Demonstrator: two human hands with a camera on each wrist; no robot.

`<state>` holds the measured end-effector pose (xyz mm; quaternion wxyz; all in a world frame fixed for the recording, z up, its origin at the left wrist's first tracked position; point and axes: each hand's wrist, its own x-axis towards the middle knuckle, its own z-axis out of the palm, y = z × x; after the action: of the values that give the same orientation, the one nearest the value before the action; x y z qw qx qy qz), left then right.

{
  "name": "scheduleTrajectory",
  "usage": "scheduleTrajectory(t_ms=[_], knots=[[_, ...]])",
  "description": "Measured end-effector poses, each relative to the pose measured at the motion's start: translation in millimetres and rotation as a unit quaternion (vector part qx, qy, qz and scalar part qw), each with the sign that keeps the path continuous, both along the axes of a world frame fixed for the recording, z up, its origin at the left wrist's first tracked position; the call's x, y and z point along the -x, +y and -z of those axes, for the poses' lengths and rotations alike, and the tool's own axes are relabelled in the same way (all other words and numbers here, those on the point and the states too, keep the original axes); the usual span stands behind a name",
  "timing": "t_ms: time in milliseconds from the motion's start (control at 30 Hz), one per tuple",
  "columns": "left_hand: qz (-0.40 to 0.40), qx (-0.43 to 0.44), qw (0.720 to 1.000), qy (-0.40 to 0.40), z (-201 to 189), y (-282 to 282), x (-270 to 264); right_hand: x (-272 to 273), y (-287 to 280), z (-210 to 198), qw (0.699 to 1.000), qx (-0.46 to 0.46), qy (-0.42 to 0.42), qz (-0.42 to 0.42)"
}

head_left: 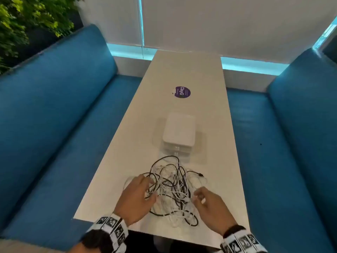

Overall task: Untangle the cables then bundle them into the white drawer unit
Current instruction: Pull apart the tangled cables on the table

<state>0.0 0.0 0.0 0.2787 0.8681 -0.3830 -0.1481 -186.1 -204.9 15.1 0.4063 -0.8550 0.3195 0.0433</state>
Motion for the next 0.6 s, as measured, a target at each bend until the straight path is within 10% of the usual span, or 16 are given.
scheduleTrajectory(t_ms=[133,600], knots=[[0.079,0.020,0.992,-0.092,-8,-57,6,-46,-30,4,0.982,0.184,-0.042,-0.024],[0.153,-0.133,0.961,-0.189,18,-138,6,-82,-68,33,0.916,0.329,0.199,-0.112]])
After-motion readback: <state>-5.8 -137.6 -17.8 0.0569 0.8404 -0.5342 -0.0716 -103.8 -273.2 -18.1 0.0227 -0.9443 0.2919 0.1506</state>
